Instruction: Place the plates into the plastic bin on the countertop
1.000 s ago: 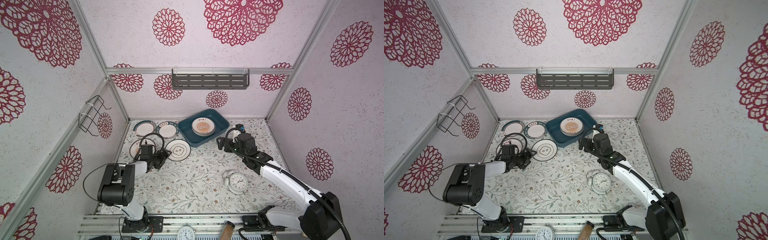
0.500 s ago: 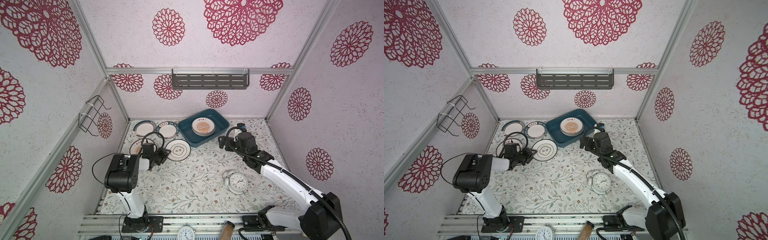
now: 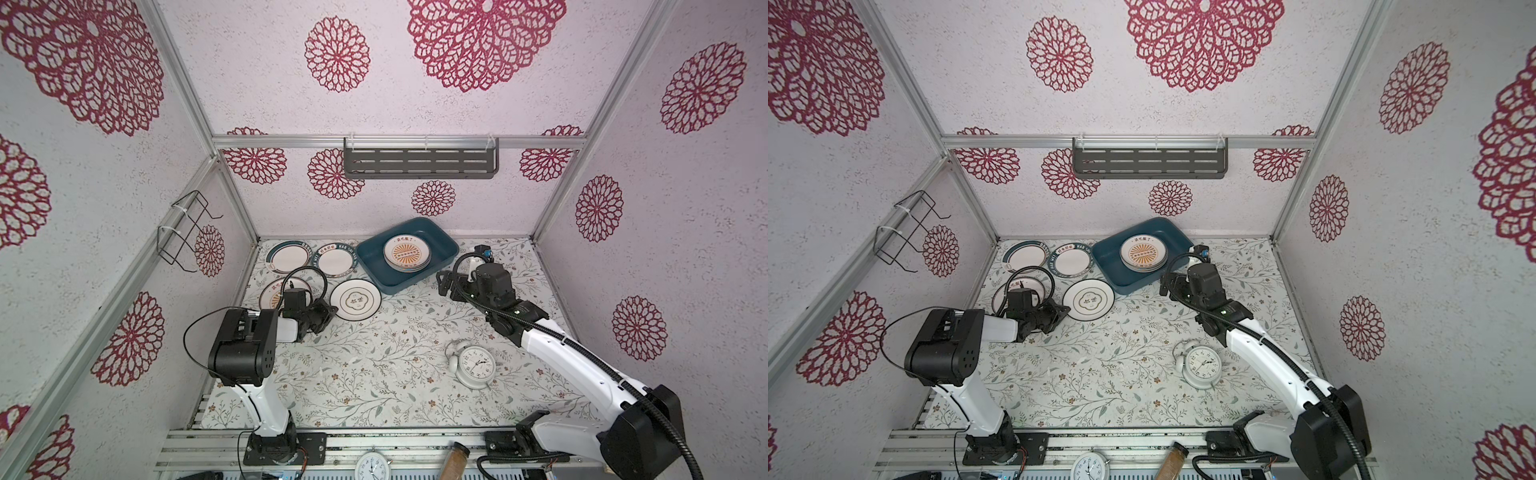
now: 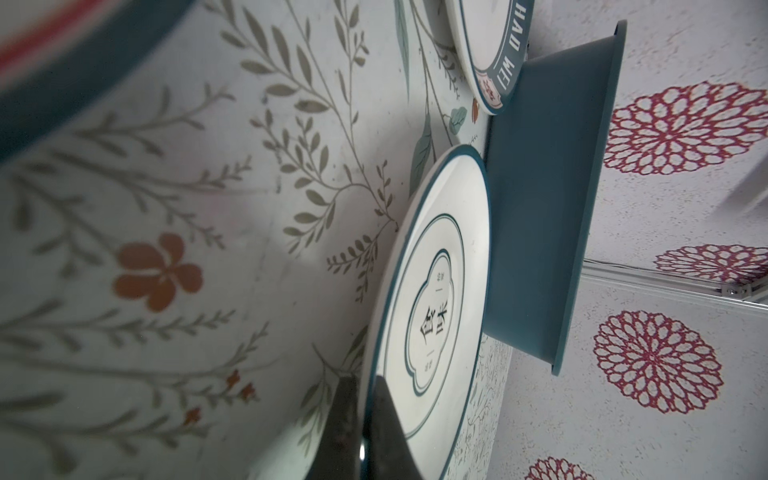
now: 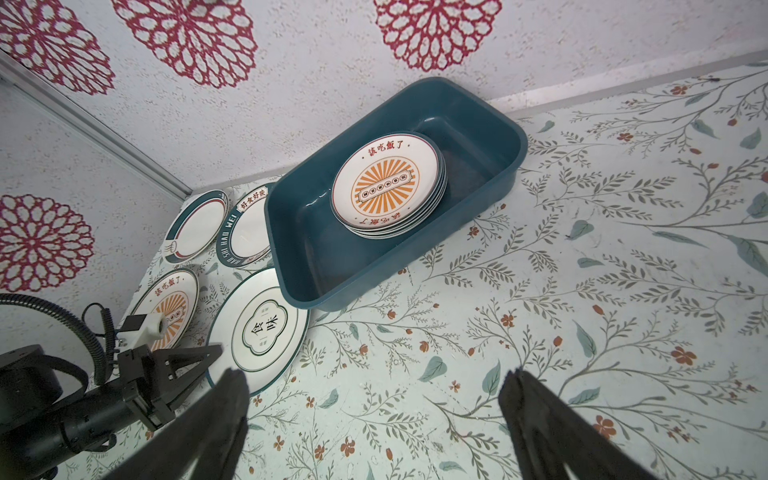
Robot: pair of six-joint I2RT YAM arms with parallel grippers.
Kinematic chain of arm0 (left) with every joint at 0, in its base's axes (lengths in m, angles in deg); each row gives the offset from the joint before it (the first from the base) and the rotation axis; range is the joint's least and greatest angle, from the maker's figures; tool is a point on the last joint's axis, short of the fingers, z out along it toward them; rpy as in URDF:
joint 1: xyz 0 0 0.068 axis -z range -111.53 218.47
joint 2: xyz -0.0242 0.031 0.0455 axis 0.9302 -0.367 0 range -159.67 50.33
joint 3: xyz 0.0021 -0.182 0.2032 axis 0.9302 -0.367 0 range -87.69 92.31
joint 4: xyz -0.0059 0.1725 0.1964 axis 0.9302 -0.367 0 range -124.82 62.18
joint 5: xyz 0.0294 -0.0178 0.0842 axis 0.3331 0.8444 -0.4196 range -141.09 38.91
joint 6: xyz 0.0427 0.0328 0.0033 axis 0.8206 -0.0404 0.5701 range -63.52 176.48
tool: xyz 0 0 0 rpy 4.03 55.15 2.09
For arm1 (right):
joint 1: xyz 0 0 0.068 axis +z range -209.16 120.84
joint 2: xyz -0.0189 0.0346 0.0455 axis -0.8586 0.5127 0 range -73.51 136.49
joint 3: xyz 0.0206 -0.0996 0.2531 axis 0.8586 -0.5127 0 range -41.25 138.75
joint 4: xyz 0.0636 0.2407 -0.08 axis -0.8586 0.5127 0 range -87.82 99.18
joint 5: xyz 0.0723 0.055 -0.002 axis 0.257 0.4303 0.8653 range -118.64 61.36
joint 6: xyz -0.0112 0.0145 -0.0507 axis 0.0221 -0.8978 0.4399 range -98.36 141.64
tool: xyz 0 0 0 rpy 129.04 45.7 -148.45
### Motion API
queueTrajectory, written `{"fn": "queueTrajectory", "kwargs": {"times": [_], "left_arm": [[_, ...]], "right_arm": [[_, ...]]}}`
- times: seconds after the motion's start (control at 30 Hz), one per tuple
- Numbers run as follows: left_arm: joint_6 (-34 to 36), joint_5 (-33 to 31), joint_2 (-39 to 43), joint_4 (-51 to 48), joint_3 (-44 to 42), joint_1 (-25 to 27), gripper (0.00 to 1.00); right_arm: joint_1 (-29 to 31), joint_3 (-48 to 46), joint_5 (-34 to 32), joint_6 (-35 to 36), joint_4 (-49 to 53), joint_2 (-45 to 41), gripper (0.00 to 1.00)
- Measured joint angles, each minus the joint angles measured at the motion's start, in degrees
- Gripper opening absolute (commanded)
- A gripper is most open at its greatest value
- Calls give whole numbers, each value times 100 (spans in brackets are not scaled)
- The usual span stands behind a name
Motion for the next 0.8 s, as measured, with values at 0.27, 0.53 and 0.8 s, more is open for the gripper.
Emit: {"fn": "queueTrajectory", "kwargs": {"times": [0.27,0.53,0.8], "left_arm": [[155,-365,922,-1056,-96,0,0],[492,-839,2479,-2544,46,-4,0],[785,-1257,3654,-3687,354,-15,0]], "right_arm": [[0,-195,2,-44,-33,-227,99],[0,-208,68,-37,-136,-247,99],[-2,-140,225,81,-140,-144,99]]}}
